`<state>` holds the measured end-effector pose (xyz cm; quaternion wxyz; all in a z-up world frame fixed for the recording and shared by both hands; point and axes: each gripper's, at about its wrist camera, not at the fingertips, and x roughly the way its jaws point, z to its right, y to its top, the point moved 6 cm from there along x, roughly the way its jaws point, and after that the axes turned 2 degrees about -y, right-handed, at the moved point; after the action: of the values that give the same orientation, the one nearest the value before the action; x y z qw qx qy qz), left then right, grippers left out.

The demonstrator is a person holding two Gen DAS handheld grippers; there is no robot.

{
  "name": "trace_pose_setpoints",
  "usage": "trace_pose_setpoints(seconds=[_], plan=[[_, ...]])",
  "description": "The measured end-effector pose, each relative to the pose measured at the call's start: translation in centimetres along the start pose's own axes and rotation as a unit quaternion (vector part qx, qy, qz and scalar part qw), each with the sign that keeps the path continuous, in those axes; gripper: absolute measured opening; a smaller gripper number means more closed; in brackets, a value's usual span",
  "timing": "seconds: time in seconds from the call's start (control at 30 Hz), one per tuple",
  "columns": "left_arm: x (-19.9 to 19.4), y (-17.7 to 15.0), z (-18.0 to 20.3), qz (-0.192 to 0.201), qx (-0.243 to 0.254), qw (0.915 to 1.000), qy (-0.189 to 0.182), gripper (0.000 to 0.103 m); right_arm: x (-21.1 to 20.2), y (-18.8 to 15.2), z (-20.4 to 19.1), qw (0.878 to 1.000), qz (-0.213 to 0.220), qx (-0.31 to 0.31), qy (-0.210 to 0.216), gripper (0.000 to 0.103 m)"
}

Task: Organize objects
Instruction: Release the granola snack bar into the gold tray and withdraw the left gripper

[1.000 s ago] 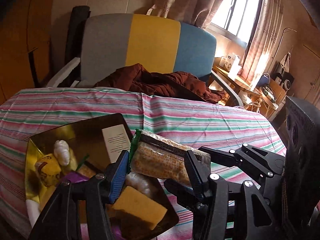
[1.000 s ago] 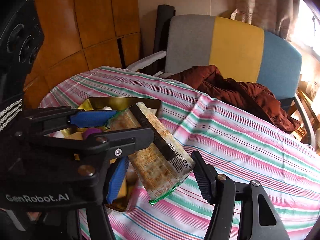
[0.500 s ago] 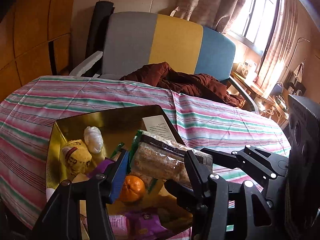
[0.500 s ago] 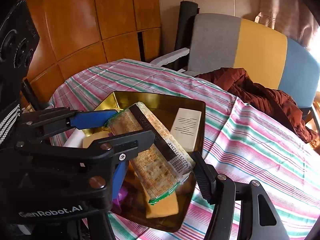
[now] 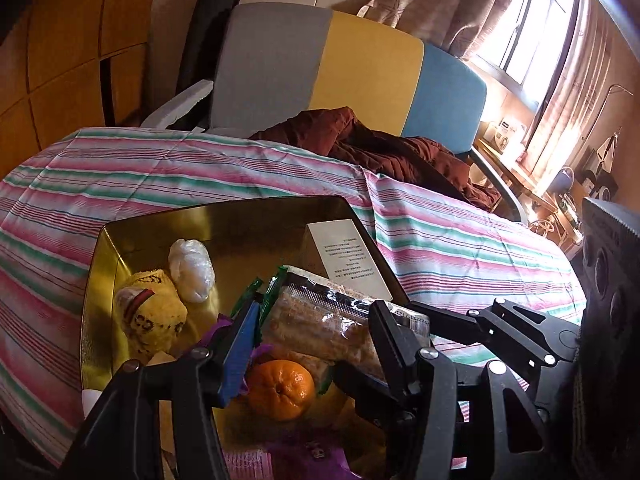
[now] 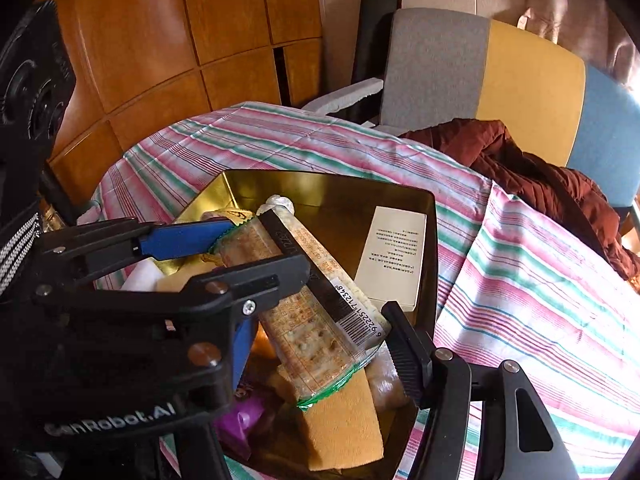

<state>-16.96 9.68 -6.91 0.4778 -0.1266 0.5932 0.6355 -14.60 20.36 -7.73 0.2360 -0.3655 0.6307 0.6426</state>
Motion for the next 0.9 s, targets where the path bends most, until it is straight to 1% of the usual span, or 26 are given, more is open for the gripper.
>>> trace_pose_setpoints(seconds=[0.17, 0.4, 0.47, 0.5, 0.53, 0.57, 0.6, 0.7, 0.8, 0.9], plan=[[0.2, 0.1, -2.0, -0.003, -0.036, 0.9994, -0.003, 0.057, 1.3, 0.1, 0.4, 1.000, -0.009, 0.007, 0.000, 0.064], [-0.7, -1.8, -5.5, -0.002, -0.069, 0.9971, 0.030, 0.057, 5.0, -0.6, 1.2, 0.998, -0.054, 0.036, 0.009, 0.064], [-1.5, -2.4, -6.3, 0.002, -0.073, 0.9963, 0.046, 0.058, 5.8, -1.0, 1.2, 0.997, -0.060, 0.046, 0.004, 0.067], [-2.0, -2.6, -6.5, 0.006, -0.073, 0.9957, 0.058, 0.059, 5.8, -1.1, 1.3, 0.997, -0.056, 0.052, 0.009, 0.070], [-2.4, -2.9, -6.8, 0.008, -0.072, 0.9948, 0.071, 0.060, 5.7, -1.3, 1.5, 0.997, -0.055, 0.061, 0.016, 0.077], [-2.9, -3.1, -7.0, 0.009, -0.071, 0.9939, 0.084, 0.061, 5.5, -1.4, 1.6, 0.996, -0.053, 0.069, 0.018, 0.083], [-3.3, -3.2, -7.1, 0.013, -0.070, 0.9929, 0.095, 0.062, 5.1, -1.5, 1.7, 0.996, -0.050, 0.074, 0.019, 0.091], [-4.9, -3.6, -7.2, 0.022, -0.059, 0.9884, 0.138, 0.062, 3.5, -1.4, 1.5, 0.997, -0.030, 0.068, 0.014, 0.093], [-6.4, -4.0, -7.3, 0.036, -0.060, 0.9843, 0.162, 0.063, 1.7, -1.5, 1.0, 0.998, -0.009, 0.066, 0.003, 0.100], [-7.8, -4.3, -7.3, 0.048, -0.067, 0.9774, 0.194, 0.064, -0.1, -1.8, 0.3, 0.998, 0.010, 0.060, -0.009, 0.102]])
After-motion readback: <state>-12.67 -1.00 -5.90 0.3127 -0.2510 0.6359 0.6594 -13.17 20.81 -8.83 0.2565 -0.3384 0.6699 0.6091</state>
